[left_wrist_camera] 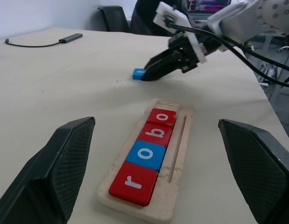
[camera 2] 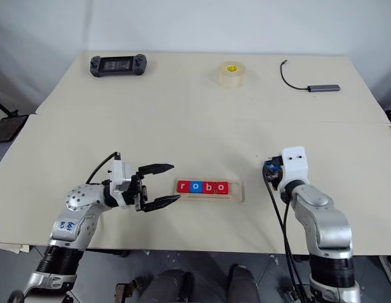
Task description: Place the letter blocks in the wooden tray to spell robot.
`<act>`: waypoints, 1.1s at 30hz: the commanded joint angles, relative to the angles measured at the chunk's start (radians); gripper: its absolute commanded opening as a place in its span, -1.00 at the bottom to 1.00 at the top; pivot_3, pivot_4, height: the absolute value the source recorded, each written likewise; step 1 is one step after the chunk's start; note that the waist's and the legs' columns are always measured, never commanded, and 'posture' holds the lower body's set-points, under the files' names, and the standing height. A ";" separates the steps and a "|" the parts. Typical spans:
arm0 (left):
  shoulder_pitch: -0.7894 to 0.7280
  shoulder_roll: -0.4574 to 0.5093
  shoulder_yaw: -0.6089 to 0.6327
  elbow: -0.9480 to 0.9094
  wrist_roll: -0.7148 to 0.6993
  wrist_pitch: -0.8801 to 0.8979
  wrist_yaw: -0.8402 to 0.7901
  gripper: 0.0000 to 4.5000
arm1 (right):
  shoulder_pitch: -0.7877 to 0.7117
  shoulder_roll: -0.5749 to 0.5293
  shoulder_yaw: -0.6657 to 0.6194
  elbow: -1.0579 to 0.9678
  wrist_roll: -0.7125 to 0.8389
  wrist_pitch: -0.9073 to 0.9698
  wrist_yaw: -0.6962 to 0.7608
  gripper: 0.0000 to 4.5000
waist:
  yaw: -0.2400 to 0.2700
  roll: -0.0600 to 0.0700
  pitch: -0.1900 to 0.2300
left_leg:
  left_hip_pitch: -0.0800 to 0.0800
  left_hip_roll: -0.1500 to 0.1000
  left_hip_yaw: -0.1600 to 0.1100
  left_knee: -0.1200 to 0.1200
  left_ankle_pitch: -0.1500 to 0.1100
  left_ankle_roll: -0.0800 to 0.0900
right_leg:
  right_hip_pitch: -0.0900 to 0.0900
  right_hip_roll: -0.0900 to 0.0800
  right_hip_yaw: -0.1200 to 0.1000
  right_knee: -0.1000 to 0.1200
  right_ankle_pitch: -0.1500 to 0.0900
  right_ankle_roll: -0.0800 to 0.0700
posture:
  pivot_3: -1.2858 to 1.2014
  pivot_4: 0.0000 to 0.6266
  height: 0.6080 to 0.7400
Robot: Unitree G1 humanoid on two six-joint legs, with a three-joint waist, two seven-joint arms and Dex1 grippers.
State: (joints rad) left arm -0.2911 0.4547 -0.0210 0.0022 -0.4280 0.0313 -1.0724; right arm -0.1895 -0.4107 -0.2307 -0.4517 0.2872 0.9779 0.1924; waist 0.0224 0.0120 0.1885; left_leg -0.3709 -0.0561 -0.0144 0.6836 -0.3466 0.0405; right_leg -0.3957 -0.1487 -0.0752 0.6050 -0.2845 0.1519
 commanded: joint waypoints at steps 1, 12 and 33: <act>-0.018 -0.003 0.001 -0.001 -0.013 -0.005 -0.017 1.00 | 0.098 -0.003 -0.067 -0.200 0.058 0.071 0.017 -0.35 | 0.001 0.000 0.000 | 0.000 0.000 0.000 0.000 0.000 0.000 | 0.000 0.000 0.000 0.000 0.000 0.000 | 0.03 -0.52 1.00; -0.080 -0.011 -0.002 0.062 -0.004 -0.010 -0.054 1.00 | 0.256 -0.032 -0.086 -0.228 0.125 0.025 0.146 0.57 | -0.002 0.000 0.000 | 0.001 0.000 0.001 0.000 0.000 0.000 | 0.000 0.000 0.002 0.001 0.000 0.000 | 0.03 -0.52 1.00; -0.004 0.011 0.011 -0.030 -0.005 -0.021 -0.029 1.00 | -0.303 -0.557 0.274 0.918 -0.126 -1.107 1.266 0.97 | -0.024 -0.002 0.001 | 0.001 0.001 0.001 0.001 0.001 0.002 | 0.004 0.000 -0.001 -0.006 0.001 0.002 | 0.03 -0.52 1.00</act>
State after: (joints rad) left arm -0.3062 0.4534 -0.0175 0.0238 -0.4251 0.0117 -1.1052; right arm -0.4530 -0.9700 0.0273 0.4153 0.1756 -0.1018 1.4054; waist -0.0011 0.0103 0.1896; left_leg -0.3703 -0.0550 -0.0134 0.6847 -0.3461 0.0426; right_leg -0.3920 -0.1491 -0.0764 0.5985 -0.2832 0.1544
